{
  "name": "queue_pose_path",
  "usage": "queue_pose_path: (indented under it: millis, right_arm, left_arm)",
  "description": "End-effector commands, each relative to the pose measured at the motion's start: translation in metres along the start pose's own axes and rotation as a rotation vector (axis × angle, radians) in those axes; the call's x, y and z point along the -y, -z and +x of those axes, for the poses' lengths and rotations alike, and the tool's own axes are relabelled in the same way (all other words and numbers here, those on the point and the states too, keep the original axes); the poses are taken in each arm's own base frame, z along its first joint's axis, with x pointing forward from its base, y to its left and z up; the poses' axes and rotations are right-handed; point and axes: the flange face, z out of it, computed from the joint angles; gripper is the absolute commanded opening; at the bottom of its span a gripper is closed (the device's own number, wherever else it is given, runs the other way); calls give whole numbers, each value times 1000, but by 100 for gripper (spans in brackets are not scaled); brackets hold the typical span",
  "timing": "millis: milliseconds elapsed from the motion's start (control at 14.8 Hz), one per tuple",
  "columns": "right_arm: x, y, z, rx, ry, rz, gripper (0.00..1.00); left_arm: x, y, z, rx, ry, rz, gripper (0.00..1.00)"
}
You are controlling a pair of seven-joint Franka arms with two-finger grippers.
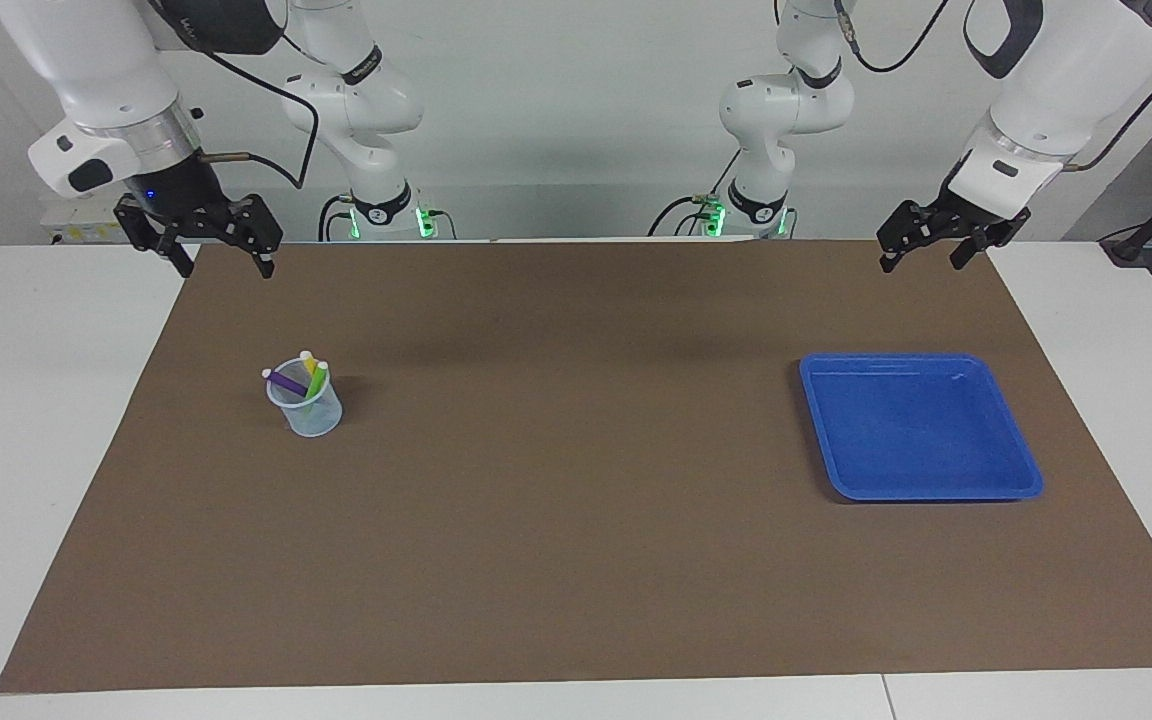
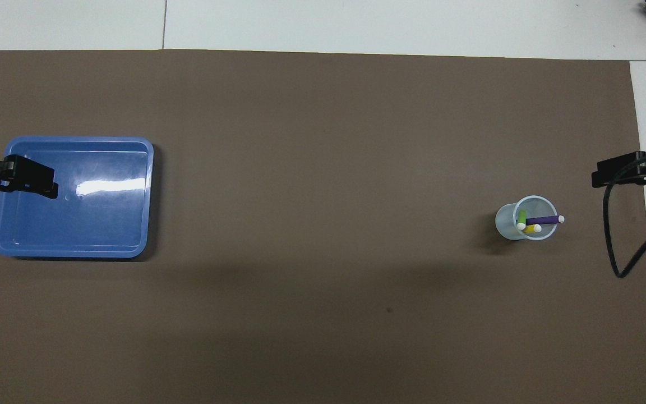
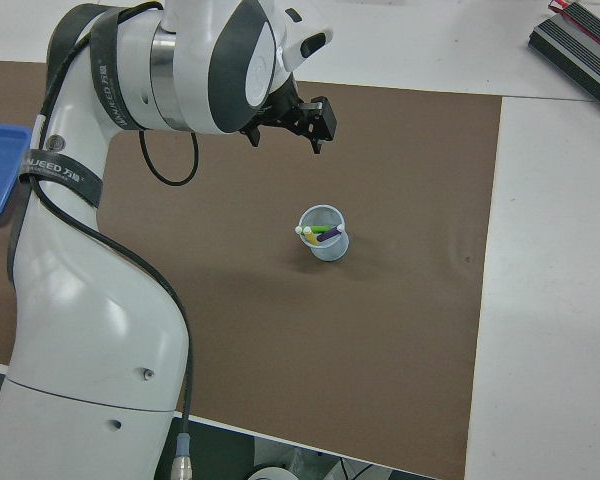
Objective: Right arm passes pens to left for tray arrangement
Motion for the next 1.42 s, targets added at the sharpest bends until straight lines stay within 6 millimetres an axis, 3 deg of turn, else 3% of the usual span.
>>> queue_pose_path:
  millis: [0, 1351]
  right_arm:
    - [5, 3, 4, -8, -14, 33, 100]
    - [-5, 3, 1, -9, -24, 30, 100]
  left_arm:
    - [1, 0, -6, -7, 10, 22, 100]
    - [1, 0, -6, -7, 10, 22, 100]
